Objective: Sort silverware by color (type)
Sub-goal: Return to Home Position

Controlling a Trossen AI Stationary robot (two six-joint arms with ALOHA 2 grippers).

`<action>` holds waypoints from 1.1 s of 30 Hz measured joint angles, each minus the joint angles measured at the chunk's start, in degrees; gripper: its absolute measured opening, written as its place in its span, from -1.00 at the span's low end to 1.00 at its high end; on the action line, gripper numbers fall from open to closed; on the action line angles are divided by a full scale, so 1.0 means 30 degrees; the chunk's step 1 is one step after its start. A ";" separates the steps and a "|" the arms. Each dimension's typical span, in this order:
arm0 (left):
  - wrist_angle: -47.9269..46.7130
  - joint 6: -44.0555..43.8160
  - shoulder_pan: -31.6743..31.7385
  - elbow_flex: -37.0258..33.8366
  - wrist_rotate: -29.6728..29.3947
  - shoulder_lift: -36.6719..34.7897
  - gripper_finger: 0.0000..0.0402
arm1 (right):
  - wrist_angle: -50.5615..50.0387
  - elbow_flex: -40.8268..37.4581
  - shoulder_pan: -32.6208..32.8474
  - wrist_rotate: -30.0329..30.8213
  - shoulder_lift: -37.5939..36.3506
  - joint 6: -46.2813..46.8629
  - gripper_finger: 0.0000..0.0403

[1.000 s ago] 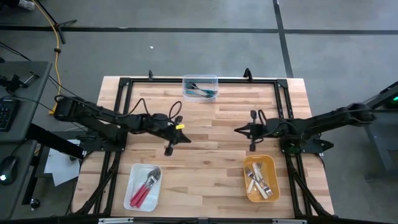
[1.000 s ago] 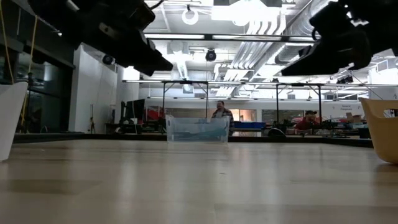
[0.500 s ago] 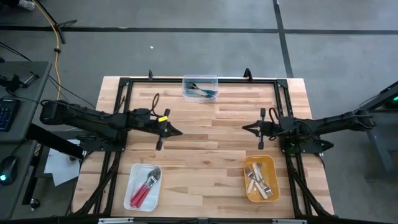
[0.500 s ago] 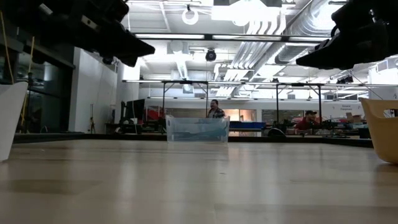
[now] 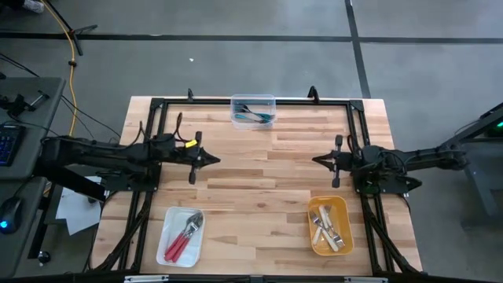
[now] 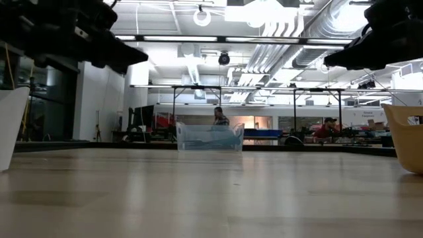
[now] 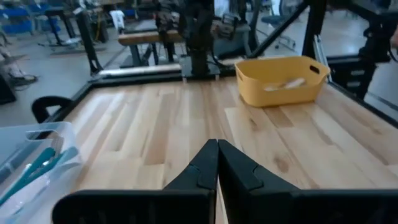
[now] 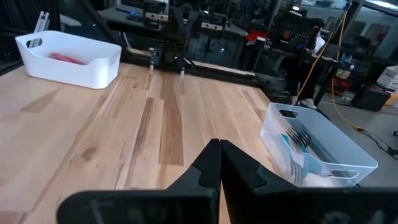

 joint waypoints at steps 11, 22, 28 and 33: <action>-0.0489 0.0255 0.1113 -0.1414 -0.0007 -0.3570 -1.00 | -0.1712 0.0007 -0.1138 -0.1062 -0.2201 0.0066 -1.00; -0.0806 0.0008 0.1821 -0.1421 0.0239 -0.4858 -1.00 | -0.1690 0.0015 -0.3825 -0.3325 -0.2852 0.0167 -1.00; 0.0585 -0.0439 0.1814 -0.2653 0.0444 -0.5006 -1.00 | -0.1687 0.0015 -0.4328 -0.3279 -0.2926 0.0106 -1.00; 0.1192 -0.0939 0.1814 -0.3826 -0.0015 -0.6150 -1.00 | -0.1698 0.0022 -0.4320 -0.2808 -0.3693 0.0190 -1.00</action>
